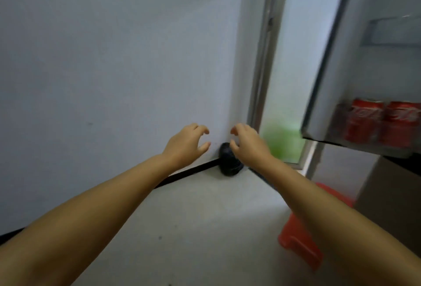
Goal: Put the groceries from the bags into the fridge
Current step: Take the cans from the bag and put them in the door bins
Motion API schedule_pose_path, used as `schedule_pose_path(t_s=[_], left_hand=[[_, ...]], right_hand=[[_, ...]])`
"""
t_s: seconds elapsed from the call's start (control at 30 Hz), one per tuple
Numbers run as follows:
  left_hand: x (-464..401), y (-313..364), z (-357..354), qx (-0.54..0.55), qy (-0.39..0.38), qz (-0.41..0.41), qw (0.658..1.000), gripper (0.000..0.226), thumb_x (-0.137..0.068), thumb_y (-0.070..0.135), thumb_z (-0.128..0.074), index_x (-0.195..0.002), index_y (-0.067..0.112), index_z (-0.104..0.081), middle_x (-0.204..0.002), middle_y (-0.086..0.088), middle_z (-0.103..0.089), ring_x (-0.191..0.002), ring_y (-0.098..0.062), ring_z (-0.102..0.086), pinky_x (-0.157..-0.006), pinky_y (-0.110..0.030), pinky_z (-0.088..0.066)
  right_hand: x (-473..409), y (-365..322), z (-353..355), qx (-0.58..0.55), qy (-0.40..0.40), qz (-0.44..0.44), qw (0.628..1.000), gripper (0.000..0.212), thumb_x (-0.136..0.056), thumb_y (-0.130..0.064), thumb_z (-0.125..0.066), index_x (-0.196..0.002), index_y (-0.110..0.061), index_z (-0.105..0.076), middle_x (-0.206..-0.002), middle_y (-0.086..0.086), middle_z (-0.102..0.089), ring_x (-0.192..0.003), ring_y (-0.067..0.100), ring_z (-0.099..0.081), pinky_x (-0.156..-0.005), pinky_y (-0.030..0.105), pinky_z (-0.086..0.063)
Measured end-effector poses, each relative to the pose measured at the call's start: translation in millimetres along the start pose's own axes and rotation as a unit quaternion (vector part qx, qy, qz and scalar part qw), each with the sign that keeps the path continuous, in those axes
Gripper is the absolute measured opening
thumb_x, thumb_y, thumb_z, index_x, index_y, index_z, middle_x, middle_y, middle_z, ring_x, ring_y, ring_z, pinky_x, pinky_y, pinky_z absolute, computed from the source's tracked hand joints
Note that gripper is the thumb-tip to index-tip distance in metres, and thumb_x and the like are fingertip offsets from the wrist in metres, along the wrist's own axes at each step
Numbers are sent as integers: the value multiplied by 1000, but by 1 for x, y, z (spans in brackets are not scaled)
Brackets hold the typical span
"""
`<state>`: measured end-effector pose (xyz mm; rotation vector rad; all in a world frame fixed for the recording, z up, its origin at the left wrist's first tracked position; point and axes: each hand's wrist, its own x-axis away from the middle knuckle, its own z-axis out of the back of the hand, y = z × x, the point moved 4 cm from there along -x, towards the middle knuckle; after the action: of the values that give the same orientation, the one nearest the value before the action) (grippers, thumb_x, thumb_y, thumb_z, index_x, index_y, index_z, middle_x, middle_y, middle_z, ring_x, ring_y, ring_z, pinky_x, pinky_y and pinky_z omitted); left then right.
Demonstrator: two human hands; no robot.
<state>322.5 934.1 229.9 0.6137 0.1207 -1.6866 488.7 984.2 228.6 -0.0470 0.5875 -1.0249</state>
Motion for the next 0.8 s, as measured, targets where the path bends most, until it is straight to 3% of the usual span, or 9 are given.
schedule_pose_path(t_s=[0.13,0.43,0.8], left_hand=[[84,-108,21,-24,-33,121,992,36,-94,36,-50,-125,17,-52,-125,-2,-55,-115,-18,-52,-88,-35,-48],[293,-298,35,-4,-61,395,917,28,-88,28,-57,-109,12,-62,-115,-9,-63,-105,-26,-59,-88,-35,-48],[370,-479,47,7,-91,562,822,21,-90,28,-52,-103,13,-61,-108,-9,-63,-98,-26,-59,-78,-31,-46]], right_hand=[[7,-84,-90,8,-107,43,993,33,-95,-26,-46,-125,-13,-47,-128,8,-50,-110,27,-52,-81,35,-43],[41,-247,-292,4,-328,134,935,39,-97,-30,-44,-133,-16,-41,-137,6,-43,-114,27,-52,-90,37,-45],[-8,-410,-467,-14,-443,225,868,37,-97,-29,-43,-131,-15,-43,-134,8,-48,-111,27,-56,-88,35,-45]])
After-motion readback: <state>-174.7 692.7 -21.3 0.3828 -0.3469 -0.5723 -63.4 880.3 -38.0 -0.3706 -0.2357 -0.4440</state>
